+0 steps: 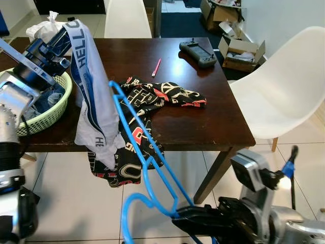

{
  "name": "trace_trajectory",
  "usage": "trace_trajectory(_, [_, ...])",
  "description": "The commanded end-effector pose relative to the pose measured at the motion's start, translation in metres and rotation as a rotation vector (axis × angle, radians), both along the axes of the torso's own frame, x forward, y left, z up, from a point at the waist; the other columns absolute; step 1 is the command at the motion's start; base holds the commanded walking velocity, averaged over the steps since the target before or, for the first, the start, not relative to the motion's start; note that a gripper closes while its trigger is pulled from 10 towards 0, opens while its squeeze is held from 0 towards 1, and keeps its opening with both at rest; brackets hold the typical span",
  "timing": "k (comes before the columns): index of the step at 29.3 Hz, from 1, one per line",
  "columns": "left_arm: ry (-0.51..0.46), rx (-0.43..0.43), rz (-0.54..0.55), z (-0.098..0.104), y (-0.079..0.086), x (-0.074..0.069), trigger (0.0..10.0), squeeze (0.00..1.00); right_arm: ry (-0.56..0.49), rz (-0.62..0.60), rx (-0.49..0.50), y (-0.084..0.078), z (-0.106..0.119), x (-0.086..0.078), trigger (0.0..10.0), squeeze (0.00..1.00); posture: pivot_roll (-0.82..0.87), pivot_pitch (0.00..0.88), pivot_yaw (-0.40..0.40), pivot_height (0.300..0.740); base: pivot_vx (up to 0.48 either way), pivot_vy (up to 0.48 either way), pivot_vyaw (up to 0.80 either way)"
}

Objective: Hang hanger

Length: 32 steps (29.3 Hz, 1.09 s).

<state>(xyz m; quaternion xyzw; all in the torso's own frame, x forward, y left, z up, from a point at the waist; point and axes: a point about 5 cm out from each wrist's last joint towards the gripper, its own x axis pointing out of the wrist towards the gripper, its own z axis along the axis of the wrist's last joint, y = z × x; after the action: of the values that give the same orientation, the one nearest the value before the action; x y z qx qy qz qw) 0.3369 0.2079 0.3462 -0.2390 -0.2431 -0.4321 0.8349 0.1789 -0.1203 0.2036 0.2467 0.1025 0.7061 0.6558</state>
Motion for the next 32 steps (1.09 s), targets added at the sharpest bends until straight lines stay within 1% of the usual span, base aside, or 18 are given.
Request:
trace_trajectory(1, [-0.025, 0.019, -0.055, 0.003, -0.008, -0.002, 10.0, 0.00, 0.016, 0.003, -0.007, 0.003, -0.004, -0.001, 0.0, 0.00, 0.07, 0.193, 0.047, 0.740, 0.000, 0.000, 0.00])
trace_trajectory(9, [-0.037, 0.022, -0.095, 0.008, -0.017, 0.003, 10.0, 0.00, 0.009, 0.034, -0.011, 0.008, -0.003, 0.000, 0.0, 0.00, 0.08, 0.198, 0.043, 0.740, 0.000, 0.000, 0.00])
trace_trajectory(13, [-0.041, 0.027, -0.103, 0.008, -0.018, 0.004, 10.0, 0.00, 0.007, 0.034, -0.013, 0.009, -0.003, 0.001, 0.0, 0.00, 0.08, 0.199, 0.044, 0.740, 0.000, 0.000, 0.00])
trace_trajectory(16, [-0.044, 0.032, -0.112, 0.009, -0.020, 0.005, 10.0, 0.00, 0.002, 0.016, -0.028, 0.013, -0.004, 0.004, 0.0, 0.00, 0.08, 0.201, 0.046, 0.740, 0.000, 0.000, 0.00])
trace_trajectory(18, [-0.050, 0.032, -0.122, 0.010, -0.021, 0.004, 10.0, 0.00, -0.006, -0.019, -0.035, 0.016, -0.005, 0.008, 0.0, 0.00, 0.08, 0.202, 0.050, 0.740, 0.000, 0.000, 0.00])
trace_trajectory(32, [-0.057, 0.024, -0.149, 0.009, -0.025, -0.002, 10.0, 0.00, -0.026, -0.107, -0.023, 0.019, -0.004, 0.020, 0.0, 0.00, 0.09, 0.195, 0.053, 0.740, 0.000, 0.000, 0.00])
